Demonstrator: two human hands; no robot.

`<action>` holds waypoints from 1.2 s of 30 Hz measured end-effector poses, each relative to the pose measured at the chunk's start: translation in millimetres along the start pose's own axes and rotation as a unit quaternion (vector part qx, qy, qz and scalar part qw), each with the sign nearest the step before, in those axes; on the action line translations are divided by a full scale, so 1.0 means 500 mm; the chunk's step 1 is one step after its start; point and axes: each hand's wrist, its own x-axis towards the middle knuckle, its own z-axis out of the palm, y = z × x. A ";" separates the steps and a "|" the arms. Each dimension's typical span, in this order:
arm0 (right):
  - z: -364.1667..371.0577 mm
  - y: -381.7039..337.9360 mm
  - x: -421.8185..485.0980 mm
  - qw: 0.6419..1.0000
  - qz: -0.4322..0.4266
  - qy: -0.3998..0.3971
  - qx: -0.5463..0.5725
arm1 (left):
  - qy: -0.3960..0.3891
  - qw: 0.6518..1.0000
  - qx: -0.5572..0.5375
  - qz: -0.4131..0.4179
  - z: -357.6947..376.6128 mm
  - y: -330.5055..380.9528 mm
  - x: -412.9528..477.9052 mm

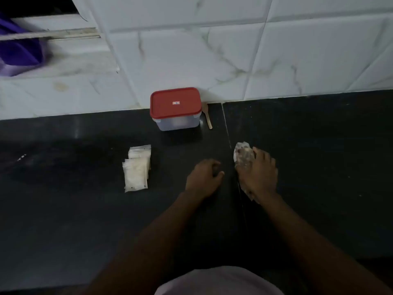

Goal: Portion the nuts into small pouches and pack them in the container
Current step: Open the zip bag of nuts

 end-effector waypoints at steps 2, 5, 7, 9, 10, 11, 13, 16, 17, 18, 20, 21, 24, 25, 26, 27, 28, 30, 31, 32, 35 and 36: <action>-0.008 0.015 0.010 0.999 0.036 -0.023 0.024 | -0.007 0.998 -0.051 -0.028 0.015 0.019 0.017; -0.007 0.039 0.020 0.996 0.047 -0.062 0.038 | -0.018 0.993 -0.092 -0.067 0.041 0.037 0.034; -0.003 0.047 0.022 0.994 0.052 -0.075 0.052 | -0.024 0.992 -0.101 -0.078 0.059 0.042 0.042; -0.001 0.054 0.028 0.993 0.051 -0.083 0.065 | -0.021 0.991 -0.106 -0.084 0.072 0.048 0.046; 0.000 0.058 0.030 0.992 0.052 -0.089 0.076 | -0.019 0.990 -0.114 -0.087 0.078 0.048 0.049; 0.003 0.062 0.032 0.990 0.056 -0.095 0.087 | -0.020 0.988 -0.121 -0.090 0.082 0.050 0.052; 0.007 0.068 0.036 0.987 0.065 -0.104 0.105 | -0.031 0.985 -0.137 -0.098 0.088 0.056 0.054; 0.010 0.076 0.047 0.983 0.074 -0.114 0.120 | -0.039 0.980 -0.157 -0.114 0.100 0.064 0.062; 0.010 0.077 0.053 0.982 0.079 -0.118 0.126 | -0.041 0.977 -0.170 -0.123 0.104 0.067 0.064; 0.010 0.078 0.060 0.980 0.084 -0.126 0.131 | -0.040 0.973 -0.185 -0.131 0.108 0.070 0.065; 0.012 0.081 0.074 0.977 0.083 -0.142 0.137 | -0.040 0.963 -0.221 -0.149 0.113 0.073 0.067; 0.013 0.083 0.079 0.975 0.082 -0.150 0.141 | -0.040 0.959 -0.234 -0.155 0.114 0.075 0.067; 0.016 0.076 0.088 0.967 0.085 -0.175 0.167 | -0.040 0.953 -0.250 -0.165 0.109 0.073 0.062; 0.017 0.072 0.088 0.962 0.090 -0.180 0.187 | -0.036 0.952 -0.254 -0.167 0.107 0.070 0.061; 0.016 0.066 0.086 0.955 0.094 -0.182 0.212 | -0.030 0.951 -0.256 -0.168 0.104 0.066 0.059; 0.013 0.058 0.081 0.949 0.099 -0.183 0.238 | -0.022 0.950 -0.258 -0.172 0.100 0.061 0.057; 0.012 0.049 0.076 0.942 0.100 -0.181 0.264 | -0.014 0.950 -0.258 -0.176 0.094 0.056 0.053; 0.014 0.034 0.065 0.930 0.095 -0.182 0.307 | 0.005 0.951 -0.250 -0.180 0.082 0.043 0.049; 0.015 0.025 0.059 0.923 0.093 -0.186 0.324 | 0.016 0.952 -0.246 -0.182 0.076 0.035 0.047; 0.015 0.014 0.055 0.916 0.093 -0.193 0.339 | 0.026 0.954 -0.236 -0.185 0.068 0.027 0.045; 0.023 -0.014 0.050 0.901 0.108 -0.202 0.368 | 0.040 0.960 -0.210 -0.179 0.049 0.008 0.038; 0.026 -0.022 0.049 0.899 0.111 -0.202 0.373 | 0.041 0.959 -0.214 -0.178 0.043 0.004 0.036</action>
